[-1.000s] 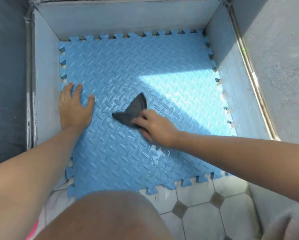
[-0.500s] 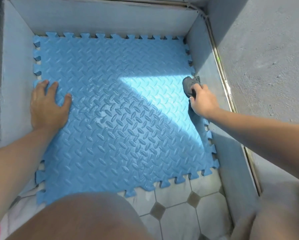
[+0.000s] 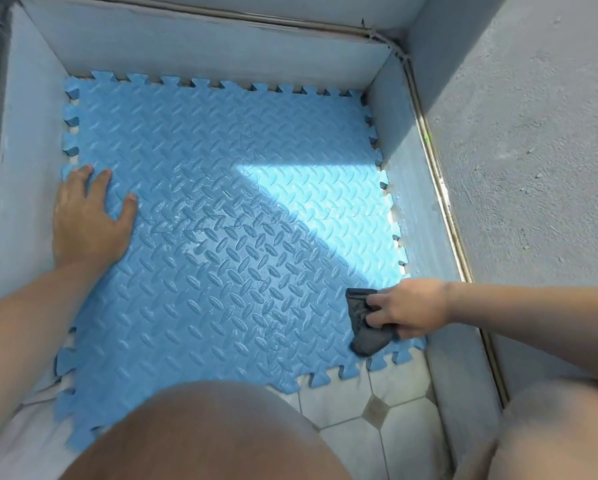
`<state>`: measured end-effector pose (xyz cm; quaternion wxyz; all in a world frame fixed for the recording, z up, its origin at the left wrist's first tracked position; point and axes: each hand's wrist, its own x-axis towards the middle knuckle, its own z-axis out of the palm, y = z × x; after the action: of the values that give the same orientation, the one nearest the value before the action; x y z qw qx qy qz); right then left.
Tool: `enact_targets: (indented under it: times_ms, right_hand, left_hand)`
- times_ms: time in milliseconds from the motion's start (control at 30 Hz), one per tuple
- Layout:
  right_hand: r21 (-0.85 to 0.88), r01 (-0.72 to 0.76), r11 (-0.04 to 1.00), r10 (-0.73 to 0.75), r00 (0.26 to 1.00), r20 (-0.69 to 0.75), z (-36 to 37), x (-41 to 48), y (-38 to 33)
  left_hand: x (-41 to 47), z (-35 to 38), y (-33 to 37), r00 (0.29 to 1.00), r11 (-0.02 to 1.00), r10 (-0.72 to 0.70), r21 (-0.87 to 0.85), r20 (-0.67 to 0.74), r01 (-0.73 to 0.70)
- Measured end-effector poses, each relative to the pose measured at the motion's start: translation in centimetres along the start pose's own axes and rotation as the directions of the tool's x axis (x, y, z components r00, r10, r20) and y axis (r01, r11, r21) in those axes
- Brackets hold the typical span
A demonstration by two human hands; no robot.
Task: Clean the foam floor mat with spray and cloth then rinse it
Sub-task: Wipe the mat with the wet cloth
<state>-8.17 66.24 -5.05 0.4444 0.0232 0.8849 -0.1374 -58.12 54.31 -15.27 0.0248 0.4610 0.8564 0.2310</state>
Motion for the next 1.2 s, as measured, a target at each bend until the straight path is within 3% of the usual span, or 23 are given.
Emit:
enact_targets:
  times_ms: [67,100,133,167,233,267,333,400,433,500,600,700,767,833,900,967,1033,1067,1100,1200]
  right_hand:
    - [0.042,-0.168,0.985,0.173,0.965,-0.199,-1.0,0.4,2.7]
    - [0.093,-0.288,0.953,0.303,0.906,-0.296,-1.6,0.9,4.3]
    - [0.205,-0.416,0.886,0.463,0.805,-0.371,-2.3,1.6,5.8]
    - [0.381,-0.513,0.769,0.638,0.657,-0.402,-3.2,2.4,7.2]
    - [0.730,-0.528,0.434,0.899,0.313,-0.307,-5.5,4.7,9.3]
    - [0.824,-0.481,0.299,0.953,0.187,-0.236,-6.7,6.2,9.9]
    - [0.879,-0.433,0.197,0.980,0.065,-0.187,-9.3,9.8,9.8]
    - [0.863,-0.427,0.268,0.960,0.049,-0.274,-12.4,13.3,8.6]
    - [0.845,-0.410,0.344,0.937,0.087,-0.339,-14.1,14.8,7.8]
    - [0.775,-0.352,0.525,0.851,0.224,-0.475,-17.5,17.6,6.1]
    - [0.548,-0.229,0.804,0.591,0.410,-0.695,-21.4,21.0,3.4]
    - [0.318,-0.166,0.934,0.356,0.536,-0.766,-23.0,22.3,3.3]
    - [0.332,-0.211,0.919,0.393,0.528,-0.753,-23.2,21.5,5.8]
    - [0.468,-0.307,0.828,0.560,0.461,-0.688,-22.7,19.7,9.7]
    - [0.637,-0.426,0.643,0.766,0.339,-0.546,-21.4,17.2,14.1]
    - [0.769,-0.502,0.395,0.916,0.155,-0.370,-17.9,13.4,18.7]
    - [0.865,-0.488,0.118,0.990,-0.007,-0.139,-14.6,10.2,21.4]
    - [0.873,-0.485,0.058,0.994,-0.049,-0.093,-14.0,9.9,22.2]
    - [0.877,-0.479,0.033,0.996,-0.058,-0.070,-14.1,9.7,22.2]
    - [0.883,-0.390,0.260,0.964,0.061,-0.257,-22.2,17.9,18.3]
  left_hand:
    - [0.1,0.1,0.0,1.000,1.000,-0.003,0.001,0.001,0.003]
    - [0.1,0.1,-0.1,1.000,1.000,-0.008,0.003,-0.002,0.008]
    - [0.1,0.1,-0.1,1.000,1.000,-0.011,0.005,-0.003,0.011]
    - [0.1,0.1,-0.1,1.000,1.000,-0.011,0.003,0.001,0.011]
    - [0.0,0.0,0.3,1.000,1.000,-0.017,-0.011,0.012,0.017]
    - [0.0,-0.1,0.4,1.000,1.000,-0.024,-0.013,0.010,0.024]
    - [0.0,-0.2,0.3,1.000,1.000,-0.030,-0.005,-0.002,0.030]
    - [-0.1,-0.1,0.3,1.000,1.000,-0.017,0.003,-0.009,0.017]
    - [0.0,-0.1,0.4,1.000,1.000,-0.014,0.001,-0.013,0.014]
    - [0.1,0.0,0.3,0.999,1.000,-0.022,-0.008,-0.028,0.022]
    - [0.1,0.1,0.1,0.999,1.000,-0.009,-0.002,-0.038,0.009]
    - [0.0,0.1,0.0,1.000,1.000,-0.009,-0.019,-0.020,0.008]
    - [0.0,0.1,0.0,1.000,1.000,-0.024,-0.020,-0.009,0.024]
    - [0.2,0.1,-0.1,1.000,1.000,-0.028,-0.008,-0.008,0.028]
    - [0.2,0.1,-0.2,0.999,0.999,-0.034,-0.011,-0.003,0.034]
    - [-0.5,0.6,0.7,1.000,1.000,-0.023,-0.020,-0.002,0.023]
    - [-0.6,0.8,1.7,1.000,0.999,-0.016,-0.028,-0.002,0.016]
    - [-0.5,0.8,2.0,1.000,0.999,0.007,-0.041,-0.002,-0.007]
    - [-0.4,0.9,2.6,1.000,0.999,0.018,-0.045,-0.003,-0.018]
    - [1.3,-0.6,-1.4,0.998,0.998,-0.043,0.042,-0.043,0.044]
